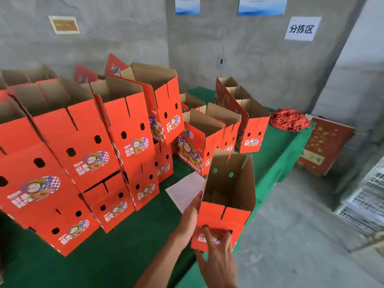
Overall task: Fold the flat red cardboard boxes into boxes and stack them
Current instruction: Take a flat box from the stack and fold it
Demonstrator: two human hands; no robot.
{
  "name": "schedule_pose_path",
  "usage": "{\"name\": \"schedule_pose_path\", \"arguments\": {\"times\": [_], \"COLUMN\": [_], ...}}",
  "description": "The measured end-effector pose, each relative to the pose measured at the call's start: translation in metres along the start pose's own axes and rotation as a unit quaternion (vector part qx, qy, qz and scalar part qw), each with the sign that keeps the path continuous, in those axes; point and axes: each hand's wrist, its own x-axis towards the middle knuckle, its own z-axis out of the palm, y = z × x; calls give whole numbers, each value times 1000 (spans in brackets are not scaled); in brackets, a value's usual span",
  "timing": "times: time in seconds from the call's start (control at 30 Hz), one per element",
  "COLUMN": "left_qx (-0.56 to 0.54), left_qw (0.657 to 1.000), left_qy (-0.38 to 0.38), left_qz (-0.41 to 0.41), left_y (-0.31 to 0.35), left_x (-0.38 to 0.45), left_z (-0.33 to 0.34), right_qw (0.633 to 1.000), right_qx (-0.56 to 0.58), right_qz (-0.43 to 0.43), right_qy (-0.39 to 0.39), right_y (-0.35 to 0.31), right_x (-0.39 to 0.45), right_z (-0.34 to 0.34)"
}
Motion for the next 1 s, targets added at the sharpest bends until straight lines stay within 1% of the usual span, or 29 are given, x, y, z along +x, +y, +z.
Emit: {"name": "schedule_pose_path", "arguments": {"times": [0.03,0.07,0.13,0.3,0.37,0.47,0.57,0.6,0.7,0.87,1.0], "left_qx": [24,49,88,133,153,128,153,163,115,111,101], "left_qw": [1000,999,996,991,988,990,988,986,992,994,995], "left_qy": [-5,9,20,-15,-3,19,35,42,50,24,10], "left_qz": [4,0,-20,-21,-31,-55,-10,-7,-22,3,6], "left_y": [3,3,-1,22,31,45,55,56,58,66,75], "left_x": [8,19,43,104,138,181,223,236,268,310,335], "left_z": [11,20,35,64,72,87,105,110,127,143,155], "right_qw": [1000,999,999,997,995,994,992,992,989,988,988], "right_qx": [9,5,-20,-29,-49,-66,-80,-87,-108,-131,-134], "right_qz": [12,18,44,71,81,85,93,95,93,76,75], "right_qy": [19,34,11,19,22,20,21,20,28,28,16], "right_y": [9,16,27,49,57,74,92,98,114,133,149], "right_x": [10,20,41,112,142,189,234,247,280,338,368], "right_z": [5,6,7,13,13,13,9,8,8,4,-5]}}
